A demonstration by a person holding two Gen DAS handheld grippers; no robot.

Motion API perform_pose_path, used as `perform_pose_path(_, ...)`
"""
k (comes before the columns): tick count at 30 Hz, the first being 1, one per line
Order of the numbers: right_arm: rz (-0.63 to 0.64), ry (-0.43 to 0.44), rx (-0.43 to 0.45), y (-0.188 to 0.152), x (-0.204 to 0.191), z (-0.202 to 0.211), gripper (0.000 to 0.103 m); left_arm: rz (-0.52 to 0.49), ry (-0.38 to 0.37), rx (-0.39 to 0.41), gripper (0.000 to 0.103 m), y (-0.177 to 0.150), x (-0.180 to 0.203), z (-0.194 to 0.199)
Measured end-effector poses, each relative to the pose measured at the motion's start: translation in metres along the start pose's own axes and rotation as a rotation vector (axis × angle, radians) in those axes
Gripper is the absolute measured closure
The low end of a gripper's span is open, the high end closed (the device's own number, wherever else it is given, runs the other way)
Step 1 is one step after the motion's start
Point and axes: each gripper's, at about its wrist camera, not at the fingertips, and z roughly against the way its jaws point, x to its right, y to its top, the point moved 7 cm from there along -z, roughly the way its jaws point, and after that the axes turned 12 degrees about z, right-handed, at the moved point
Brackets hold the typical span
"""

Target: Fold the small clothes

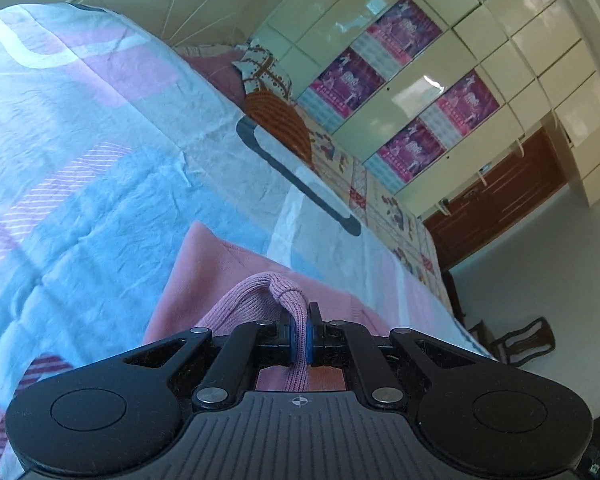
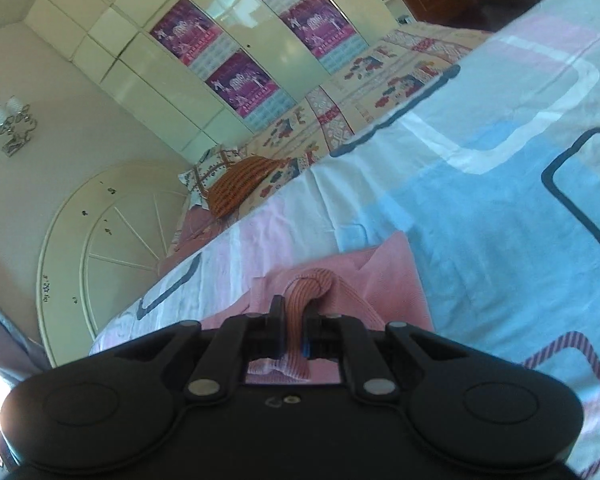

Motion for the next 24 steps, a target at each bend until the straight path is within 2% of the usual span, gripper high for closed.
perform_pose_path(2,-0.007,-0.029,-0.035,-0.001,0.008,-0.027,0.095,-0.018,0.001,-0.027,0.099,0.004,-0.002,-0.023)
perform_pose_path(4,-0.019,-0.020,-0.054,-0.003,0.014,-0.046,0.092,-0.041,0.012,-0.035,0.099,0.007,-0.002,-0.038)
perform_pose_path(5,-0.015,-0.011,-0.052,-0.002,0.015,-0.053,0.088,-0.041,0.002,-0.040,0.086,0.010,0.000,-0.044)
perform_pose_path(6,-0.007,-0.024,-0.049,-0.002,0.017,-0.057,0.073,-0.035,-0.012,-0.033,0.073,0.013,-0.001,-0.046)
perform_pose_path(7,0.001,-0.039,-0.041,0.000,0.019,-0.058,0.048,-0.040,-0.025,-0.003,0.041,0.017,0.000,-0.044)
perform_pose_path(8,0.019,-0.051,-0.009,0.003,0.019,-0.054,0.038,-0.069,-0.029,0.053,0.026,0.021,0.002,-0.039)
perform_pose_path(9,0.049,-0.056,0.027,0.005,0.017,-0.049,0.035,-0.105,-0.025,0.081,0.026,0.024,0.004,-0.037)
perform_pose_path(12,0.114,-0.062,0.019,0.009,0.017,-0.045,0.051,-0.220,-0.011,0.079,0.026,0.031,0.009,-0.038)
perform_pose_path(16,0.258,-0.103,-0.034,0.007,0.010,-0.056,0.051,-0.524,0.095,0.024,0.027,0.018,0.024,-0.056)
perform_pose_path(18,0.335,-0.128,-0.060,0.002,0.003,-0.062,0.051,-0.649,0.152,0.012,0.031,0.010,0.027,-0.066)
perform_pose_path(20,0.415,-0.152,-0.084,-0.004,-0.005,-0.069,0.052,-0.704,0.193,-0.008,0.044,0.005,0.027,-0.075)
perform_pose_path(22,0.491,-0.183,-0.111,-0.008,-0.012,-0.079,0.059,-0.713,0.203,-0.021,0.055,0.002,0.025,-0.081)
perform_pose_path(23,0.526,-0.201,-0.130,-0.010,-0.014,-0.083,0.062,-0.705,0.191,-0.019,0.071,0.001,0.024,-0.081)
perform_pose_path(24,0.570,-0.218,-0.151,-0.013,-0.016,-0.088,0.076,-0.704,0.181,-0.015,0.084,-0.001,0.025,-0.079)
